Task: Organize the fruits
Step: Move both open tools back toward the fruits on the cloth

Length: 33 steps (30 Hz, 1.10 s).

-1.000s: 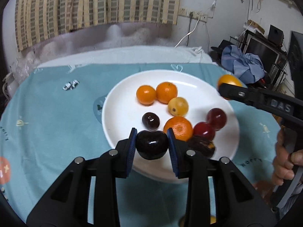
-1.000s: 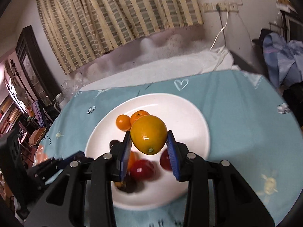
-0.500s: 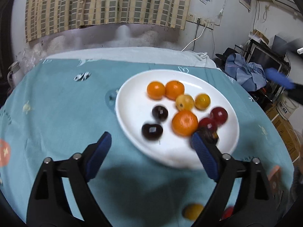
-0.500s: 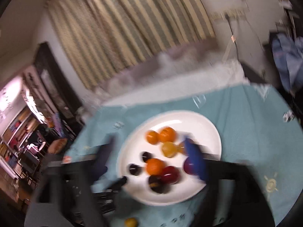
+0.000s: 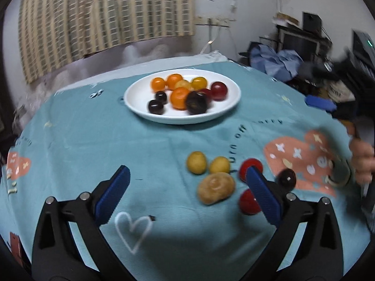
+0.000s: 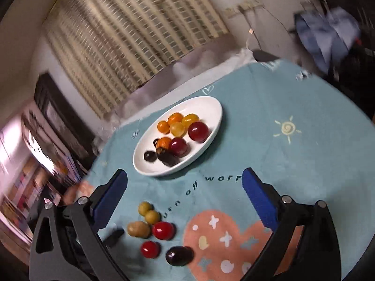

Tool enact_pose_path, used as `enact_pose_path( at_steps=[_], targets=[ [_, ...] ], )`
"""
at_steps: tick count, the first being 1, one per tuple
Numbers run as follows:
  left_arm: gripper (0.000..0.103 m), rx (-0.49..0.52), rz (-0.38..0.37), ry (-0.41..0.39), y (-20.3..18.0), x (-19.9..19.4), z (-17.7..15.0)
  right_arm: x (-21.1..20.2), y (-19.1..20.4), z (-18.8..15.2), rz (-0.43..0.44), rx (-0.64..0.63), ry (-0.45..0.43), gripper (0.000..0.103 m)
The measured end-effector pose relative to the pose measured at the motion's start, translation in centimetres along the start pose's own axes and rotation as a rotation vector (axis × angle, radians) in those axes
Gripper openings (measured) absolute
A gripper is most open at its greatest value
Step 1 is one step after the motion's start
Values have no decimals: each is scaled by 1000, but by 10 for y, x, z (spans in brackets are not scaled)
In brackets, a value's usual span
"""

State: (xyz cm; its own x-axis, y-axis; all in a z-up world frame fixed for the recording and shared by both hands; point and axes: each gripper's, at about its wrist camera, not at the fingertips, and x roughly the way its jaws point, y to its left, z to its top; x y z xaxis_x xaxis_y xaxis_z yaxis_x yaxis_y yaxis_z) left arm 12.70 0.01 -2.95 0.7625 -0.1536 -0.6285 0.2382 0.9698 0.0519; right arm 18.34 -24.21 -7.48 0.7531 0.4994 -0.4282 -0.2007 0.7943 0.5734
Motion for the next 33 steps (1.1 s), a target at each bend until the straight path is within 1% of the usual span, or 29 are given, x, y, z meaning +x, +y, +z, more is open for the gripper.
enact_pose_path(
  at_steps=[3,4,6,7,8,9,10,12,13,15,16,17,19,20,25,29,33],
  targets=[
    [101,31,6,60,-6,15,-3,5,-1,-1,-14,-2,26,99],
    [101,31,12,102,-6,24,-4,4,0,-3,-15,-10,30,99],
    [101,4,6,131,0,29,-4,2,4,-5,-21,-34,32,99],
    [101,-26,-5,134,7,29,-4,2,6,-6,-27,-51,31,99],
    [101,-47,2,130,14,28,-4,1,8,-6,-33,-61,30,99],
    [101,-53,27,124,20,27,-4,3,9,-6,-39,-69,30,99],
    [101,-65,122,105,31,23,-4,3,9,-6,-40,-71,29,99],
    [101,-119,200,81,51,17,-5,4,8,-5,-38,-65,31,99],
    [101,-183,180,70,66,13,-6,4,7,-5,-34,-59,32,99],
    [101,-278,111,51,87,6,-8,4,6,-5,-34,-52,32,99],
    [101,-315,108,41,96,3,-9,5,6,-5,-35,-51,32,99],
    [101,-329,117,39,99,2,-10,5,5,-5,-34,-52,32,99],
    [101,-330,119,54,100,5,-12,5,5,-5,-37,-54,37,99],
    [101,-313,121,66,96,8,-12,6,5,-5,-38,-56,39,99],
    [101,-199,209,93,79,20,-6,8,7,-7,-46,-70,51,99],
    [101,-205,199,106,82,25,-5,9,9,-8,-51,-82,54,99],
    [101,-218,188,109,87,35,3,12,12,-11,-58,-106,60,98]
  ],
)
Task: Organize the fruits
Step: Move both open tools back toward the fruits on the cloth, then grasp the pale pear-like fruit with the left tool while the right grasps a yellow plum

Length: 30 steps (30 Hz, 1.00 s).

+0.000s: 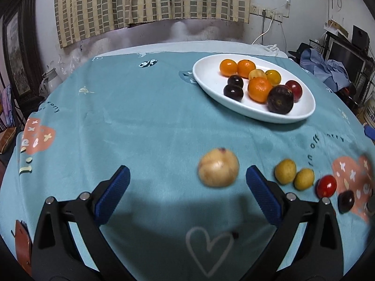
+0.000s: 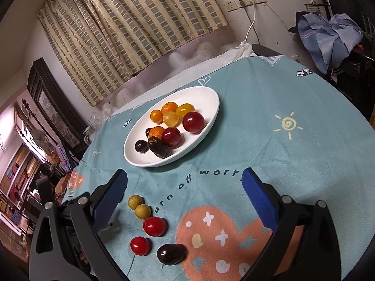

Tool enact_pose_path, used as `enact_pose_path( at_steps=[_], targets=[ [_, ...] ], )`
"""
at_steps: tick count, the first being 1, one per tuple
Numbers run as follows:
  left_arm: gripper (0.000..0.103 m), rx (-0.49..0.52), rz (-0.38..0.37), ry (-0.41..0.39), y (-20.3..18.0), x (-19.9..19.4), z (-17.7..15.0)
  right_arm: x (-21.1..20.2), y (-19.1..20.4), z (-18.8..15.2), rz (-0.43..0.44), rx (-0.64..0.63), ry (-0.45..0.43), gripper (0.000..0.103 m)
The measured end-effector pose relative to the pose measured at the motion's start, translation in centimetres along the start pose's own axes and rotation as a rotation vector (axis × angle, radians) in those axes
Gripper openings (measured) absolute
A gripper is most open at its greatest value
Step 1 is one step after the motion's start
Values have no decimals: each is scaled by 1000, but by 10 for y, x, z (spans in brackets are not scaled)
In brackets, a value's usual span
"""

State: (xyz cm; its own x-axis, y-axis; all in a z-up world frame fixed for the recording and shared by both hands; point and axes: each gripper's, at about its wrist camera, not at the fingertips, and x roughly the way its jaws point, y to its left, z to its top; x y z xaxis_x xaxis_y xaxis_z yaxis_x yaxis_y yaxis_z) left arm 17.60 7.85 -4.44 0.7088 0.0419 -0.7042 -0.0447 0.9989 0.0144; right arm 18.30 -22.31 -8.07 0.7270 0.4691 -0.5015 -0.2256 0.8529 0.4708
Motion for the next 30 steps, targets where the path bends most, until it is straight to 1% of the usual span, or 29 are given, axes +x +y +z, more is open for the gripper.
enact_pose_path(
  at_steps=[5,7,8,10,11,12,13,15,18,19,20,21,22,24,28,30],
  targets=[
    [99,77,13,1,-17,8,5,3,2,-1,-10,-11,8,98],
    [95,102,-3,17,-23,13,6,4,3,-2,-13,-14,10,99],
    [89,107,-13,30,-24,16,7,4,3,-2,-14,-17,12,98],
    [74,109,-36,62,-24,22,8,6,4,-3,-17,-25,18,98],
    [71,107,-47,74,-24,25,8,7,5,-3,-18,-28,20,98],
    [64,104,-73,96,-24,29,9,8,5,-3,-20,-32,24,98],
    [61,102,-91,110,-24,32,8,9,6,-4,-20,-38,28,98],
    [61,89,-119,117,-21,35,9,11,7,-5,-25,-48,34,98],
    [60,86,-128,118,-21,37,9,18,13,-9,-30,-90,59,98],
    [54,88,-127,114,-22,37,8,20,15,-10,-32,-105,65,98],
    [46,87,-129,108,-22,35,8,22,19,-12,-34,-131,72,98],
    [41,84,-129,102,-21,34,8,25,25,-16,-36,-167,80,98],
    [41,76,-135,97,-19,32,8,27,29,-19,-35,-194,86,98],
    [41,62,-135,97,-15,32,8,31,40,-27,-31,-266,96,94],
    [41,40,-138,104,-11,33,8,39,63,-43,0,-393,127,77],
    [41,45,-132,106,-13,34,8,44,73,-50,9,-456,148,72]
  ],
)
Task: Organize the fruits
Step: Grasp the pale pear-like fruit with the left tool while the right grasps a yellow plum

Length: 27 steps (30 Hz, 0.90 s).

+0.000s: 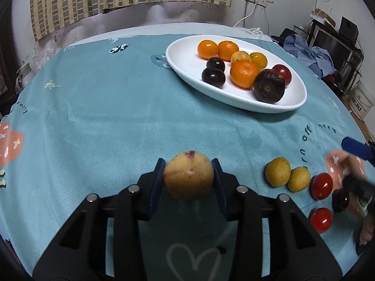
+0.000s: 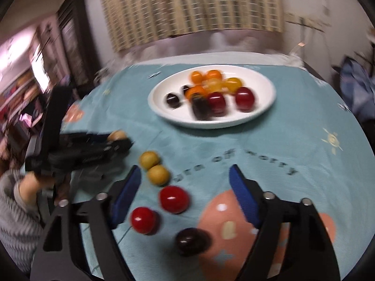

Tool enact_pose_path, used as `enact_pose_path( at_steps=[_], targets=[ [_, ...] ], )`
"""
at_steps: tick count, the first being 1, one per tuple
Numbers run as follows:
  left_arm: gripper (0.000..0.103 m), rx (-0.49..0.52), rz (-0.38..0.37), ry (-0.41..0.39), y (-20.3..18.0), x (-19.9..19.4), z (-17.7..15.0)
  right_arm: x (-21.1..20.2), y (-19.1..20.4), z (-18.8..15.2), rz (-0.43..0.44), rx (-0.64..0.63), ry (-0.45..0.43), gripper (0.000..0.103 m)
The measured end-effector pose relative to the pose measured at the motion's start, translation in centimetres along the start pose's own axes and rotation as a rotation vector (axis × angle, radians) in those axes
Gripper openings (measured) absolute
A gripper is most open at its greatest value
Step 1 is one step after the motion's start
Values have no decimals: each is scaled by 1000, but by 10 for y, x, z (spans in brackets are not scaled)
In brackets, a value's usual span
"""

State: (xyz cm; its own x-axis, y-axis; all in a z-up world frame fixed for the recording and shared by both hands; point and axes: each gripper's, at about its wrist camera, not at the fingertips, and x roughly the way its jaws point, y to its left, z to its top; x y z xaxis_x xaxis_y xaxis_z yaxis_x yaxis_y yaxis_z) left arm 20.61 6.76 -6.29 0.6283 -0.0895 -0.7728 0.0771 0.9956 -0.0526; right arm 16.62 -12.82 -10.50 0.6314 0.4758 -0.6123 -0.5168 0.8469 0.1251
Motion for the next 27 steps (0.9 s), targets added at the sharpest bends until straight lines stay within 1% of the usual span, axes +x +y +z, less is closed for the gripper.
enact_pose_path(
  at_steps=[3,5,6,8,12,13,16,17,18,23,27],
  targets=[
    [41,-1,-1,1,0,0,0,16,20,2,-28,-109,51,63],
    [41,-1,-2,1,0,1,0,29,29,3,-38,-159,97,54],
    [41,0,-1,1,0,1,0,36,32,4,-40,-175,119,53],
    [42,4,4,3,-1,1,0,44,34,5,-39,-185,141,49],
    [42,9,10,4,-2,2,0,54,32,7,-33,-173,164,48],
    [42,11,11,4,-3,2,0,56,32,8,-32,-171,167,46],
    [42,12,13,4,-3,2,0,57,33,8,-45,-185,161,37],
    [42,12,13,4,-3,2,0,57,34,8,-41,-187,156,32],
    [42,12,13,4,-3,2,0,56,34,9,-39,-188,149,28],
    [41,12,0,-7,-3,-1,0,41,28,8,-28,-155,105,28],
    [41,21,1,-41,-7,-10,-1,18,5,15,-17,-53,38,28]
  ],
)
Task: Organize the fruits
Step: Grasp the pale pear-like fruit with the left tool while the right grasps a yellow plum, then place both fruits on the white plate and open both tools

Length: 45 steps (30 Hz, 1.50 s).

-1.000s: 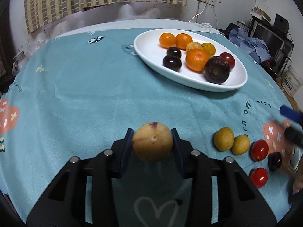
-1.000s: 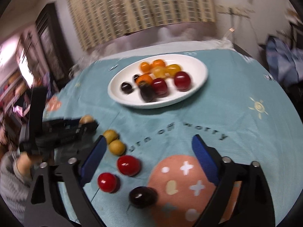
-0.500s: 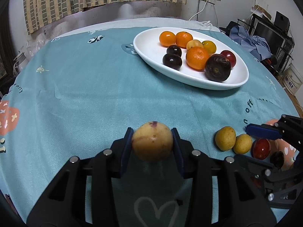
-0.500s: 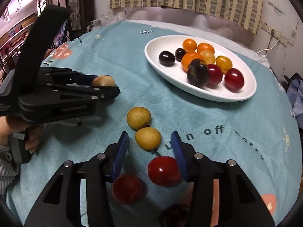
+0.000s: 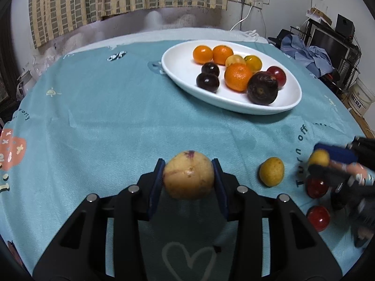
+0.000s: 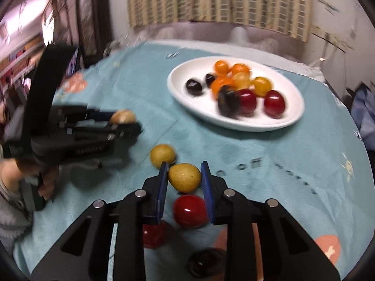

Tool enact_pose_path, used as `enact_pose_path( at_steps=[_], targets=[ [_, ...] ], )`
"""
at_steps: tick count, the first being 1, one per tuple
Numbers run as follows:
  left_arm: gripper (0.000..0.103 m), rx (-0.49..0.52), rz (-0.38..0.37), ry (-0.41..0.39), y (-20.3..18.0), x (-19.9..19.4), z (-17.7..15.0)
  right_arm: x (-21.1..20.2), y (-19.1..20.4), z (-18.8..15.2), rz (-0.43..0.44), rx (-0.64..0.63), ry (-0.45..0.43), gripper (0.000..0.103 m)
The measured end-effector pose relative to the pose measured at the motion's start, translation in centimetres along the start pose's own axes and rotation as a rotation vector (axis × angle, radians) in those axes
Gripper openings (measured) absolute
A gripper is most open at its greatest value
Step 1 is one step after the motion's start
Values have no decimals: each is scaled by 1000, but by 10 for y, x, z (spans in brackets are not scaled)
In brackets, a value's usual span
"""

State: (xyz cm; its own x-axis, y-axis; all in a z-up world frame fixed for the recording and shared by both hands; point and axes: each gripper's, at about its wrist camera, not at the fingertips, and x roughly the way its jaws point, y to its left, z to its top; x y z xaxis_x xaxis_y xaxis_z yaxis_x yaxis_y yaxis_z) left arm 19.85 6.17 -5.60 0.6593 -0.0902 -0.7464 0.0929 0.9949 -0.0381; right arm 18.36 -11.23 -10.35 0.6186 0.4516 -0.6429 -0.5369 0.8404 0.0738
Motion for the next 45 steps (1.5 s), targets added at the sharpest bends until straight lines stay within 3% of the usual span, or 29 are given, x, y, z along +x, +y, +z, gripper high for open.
enact_pose_path(
  at_steps=[6,12,16,23,24,25,26,28,33,34,35,37,41,45],
  targets=[
    [41,1,-31,-56,-9,-17,11,-27,-42,12,10,164,-94,28],
    [41,-22,-38,-114,-6,-19,69,-28,-70,61,-8,217,-130,28],
    [41,-63,-45,-123,-2,5,104,-7,-93,94,-4,281,-151,28],
    [41,-113,-72,-72,9,59,127,56,-138,110,1,415,-131,28],
    [45,-115,-70,-69,8,63,127,61,-143,110,6,430,-130,29],
    [64,-120,-66,-70,9,67,128,67,-148,109,12,445,-122,30],
    [71,-122,-68,-77,9,68,128,69,-149,108,12,451,-109,32],
    [74,-119,-81,-89,10,66,128,70,-152,108,16,462,-88,34],
    [78,-139,-86,-114,12,49,124,42,-142,109,80,483,-136,35],
    [80,-143,-80,-127,13,40,121,28,-137,110,106,480,-154,40],
    [81,-145,-78,-134,13,35,119,13,-130,109,113,475,-172,67],
    [84,-148,-76,-146,12,21,109,-14,-117,104,106,459,-242,82],
    [87,-91,-56,-133,-3,-3,71,-46,-86,87,108,369,-254,83],
    [89,-8,-44,-106,-23,-17,35,-61,-80,45,102,403,-275,89]
  ],
)
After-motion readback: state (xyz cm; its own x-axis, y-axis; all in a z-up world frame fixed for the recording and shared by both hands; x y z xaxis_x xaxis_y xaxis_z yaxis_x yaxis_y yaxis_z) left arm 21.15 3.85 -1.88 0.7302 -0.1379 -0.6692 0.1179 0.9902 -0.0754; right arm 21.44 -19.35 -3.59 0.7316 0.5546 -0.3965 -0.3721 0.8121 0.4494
